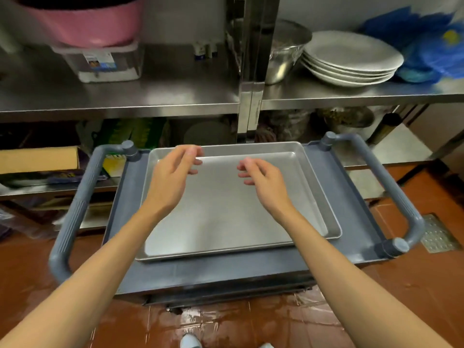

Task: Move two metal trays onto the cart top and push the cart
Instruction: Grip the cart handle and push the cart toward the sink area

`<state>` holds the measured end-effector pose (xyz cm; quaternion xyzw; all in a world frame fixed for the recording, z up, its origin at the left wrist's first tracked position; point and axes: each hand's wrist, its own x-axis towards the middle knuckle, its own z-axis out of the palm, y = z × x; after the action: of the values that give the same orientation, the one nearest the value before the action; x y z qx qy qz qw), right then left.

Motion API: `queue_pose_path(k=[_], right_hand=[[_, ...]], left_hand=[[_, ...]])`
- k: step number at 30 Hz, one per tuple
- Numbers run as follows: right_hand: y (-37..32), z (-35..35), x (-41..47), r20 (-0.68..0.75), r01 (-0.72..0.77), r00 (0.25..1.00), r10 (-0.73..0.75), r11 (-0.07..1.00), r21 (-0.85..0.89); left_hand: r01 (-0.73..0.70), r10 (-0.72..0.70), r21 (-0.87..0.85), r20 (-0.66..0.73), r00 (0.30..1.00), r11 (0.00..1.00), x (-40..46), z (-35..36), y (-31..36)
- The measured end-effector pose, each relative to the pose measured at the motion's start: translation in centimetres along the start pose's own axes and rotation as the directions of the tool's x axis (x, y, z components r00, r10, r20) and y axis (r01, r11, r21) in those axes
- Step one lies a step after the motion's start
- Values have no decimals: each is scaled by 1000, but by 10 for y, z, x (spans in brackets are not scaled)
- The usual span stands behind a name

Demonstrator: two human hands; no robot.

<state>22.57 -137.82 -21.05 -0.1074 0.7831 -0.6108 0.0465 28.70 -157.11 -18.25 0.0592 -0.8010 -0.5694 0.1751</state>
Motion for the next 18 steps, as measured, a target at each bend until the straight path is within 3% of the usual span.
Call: queue_pose_path(k=[8, 18], right_hand=[[-117, -12, -5, -154, 302, 952, -263, 886, 352], [-130, 6, -7, -198, 339, 938, -285, 876, 342]], left_hand=[[-260, 224, -228, -170, 959, 938, 2, -21, 79], [-274, 223, -284, -199, 954, 919, 2, -37, 75]])
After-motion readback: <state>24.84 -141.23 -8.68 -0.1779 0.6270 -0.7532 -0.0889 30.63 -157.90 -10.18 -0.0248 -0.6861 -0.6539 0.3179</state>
